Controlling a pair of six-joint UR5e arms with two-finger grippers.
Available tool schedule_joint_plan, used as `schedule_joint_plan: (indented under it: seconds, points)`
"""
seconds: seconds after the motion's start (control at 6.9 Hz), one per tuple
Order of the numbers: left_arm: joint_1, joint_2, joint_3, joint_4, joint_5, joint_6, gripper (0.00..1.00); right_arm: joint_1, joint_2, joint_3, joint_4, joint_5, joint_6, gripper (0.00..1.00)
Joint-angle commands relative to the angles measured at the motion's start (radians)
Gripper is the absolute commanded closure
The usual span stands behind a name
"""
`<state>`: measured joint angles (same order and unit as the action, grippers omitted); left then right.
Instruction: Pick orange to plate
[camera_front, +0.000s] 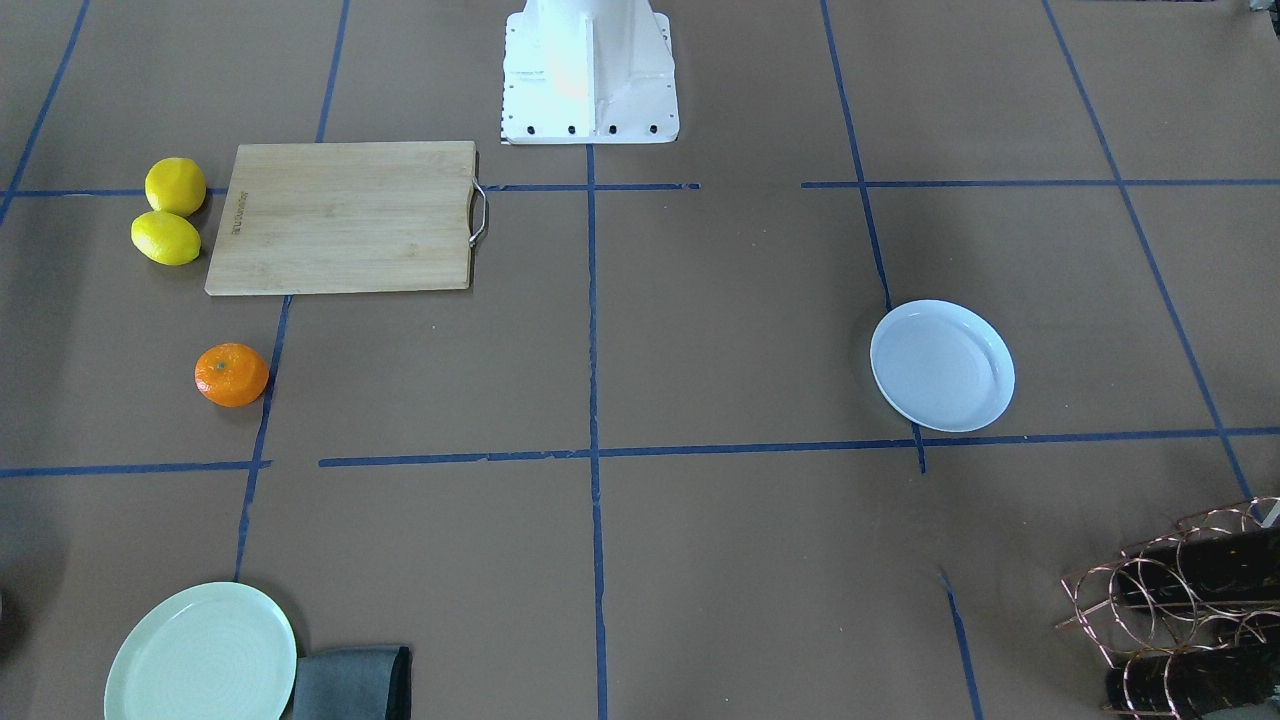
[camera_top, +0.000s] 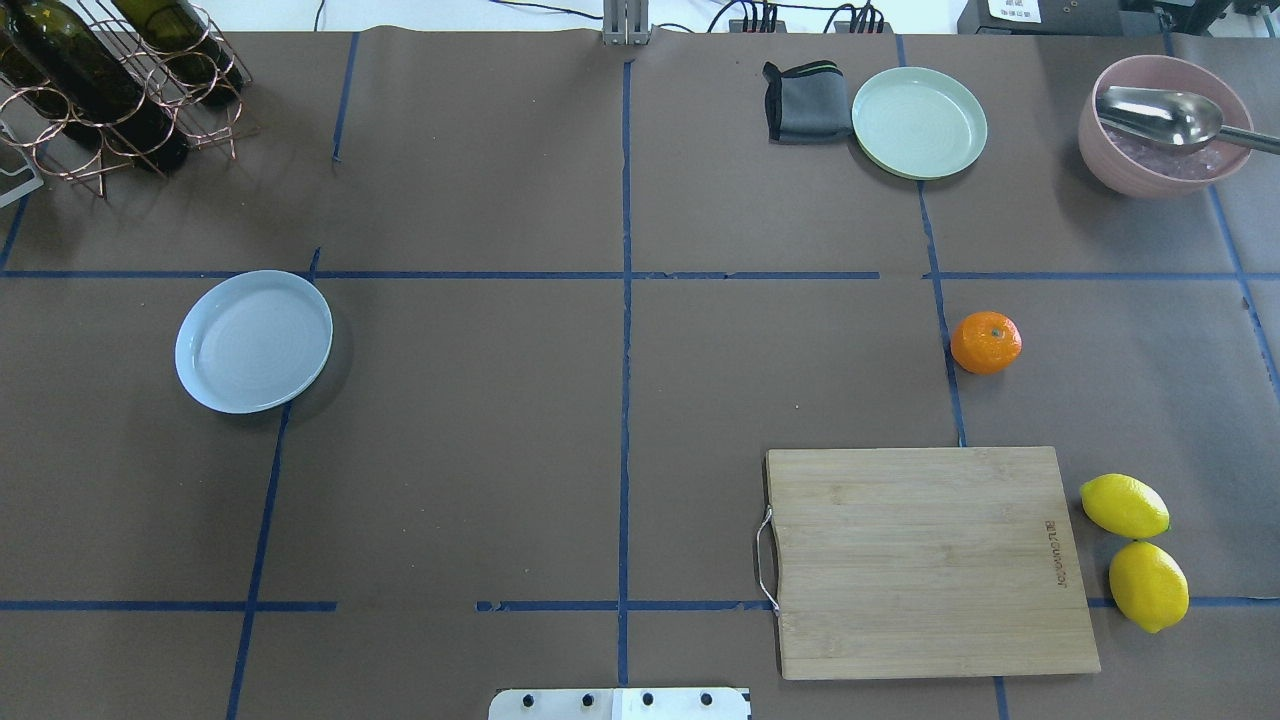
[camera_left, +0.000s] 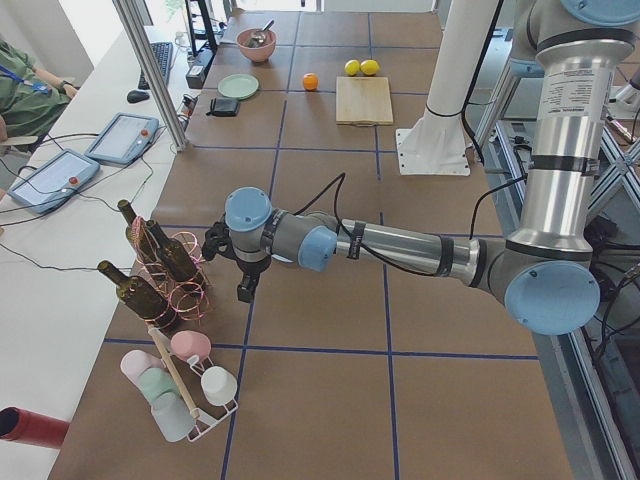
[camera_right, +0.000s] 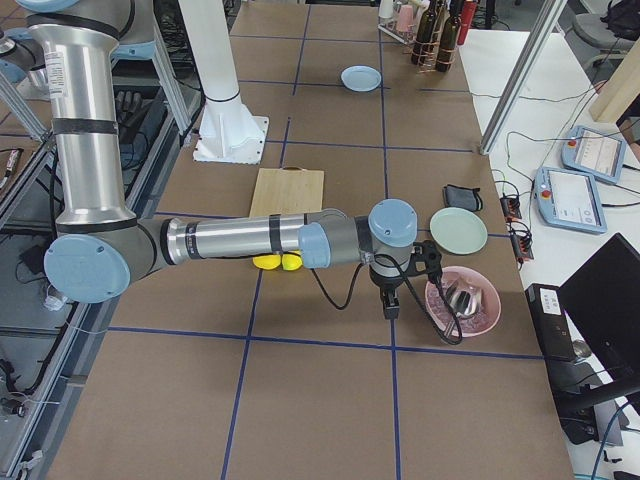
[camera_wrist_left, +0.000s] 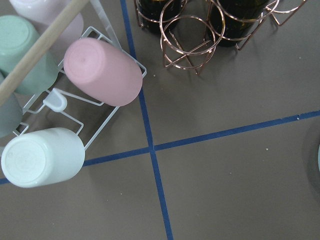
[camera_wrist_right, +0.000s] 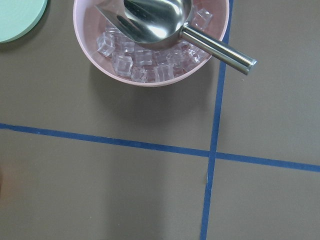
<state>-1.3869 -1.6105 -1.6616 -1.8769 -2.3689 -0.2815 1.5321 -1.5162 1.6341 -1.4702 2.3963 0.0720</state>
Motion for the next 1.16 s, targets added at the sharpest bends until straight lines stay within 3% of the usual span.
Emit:
schedule_joint_plan:
  seconds: [0.0,0.58,1.01]
  points:
    - [0.202,0.085,0.0,-0.344,0.126,-0.439,0.0,-0.018,0.005,0.001,0.028,0.001,0.066,0.0]
    - [0.461,0.075,0.006,-0.476,0.299,-0.847,0.03,-0.02,0.01,0.001,0.028,0.035,0.084,0.0]
    - [0.525,0.012,0.081,-0.478,0.356,-0.884,0.07,-0.02,0.01,0.001,0.028,0.035,0.086,0.0]
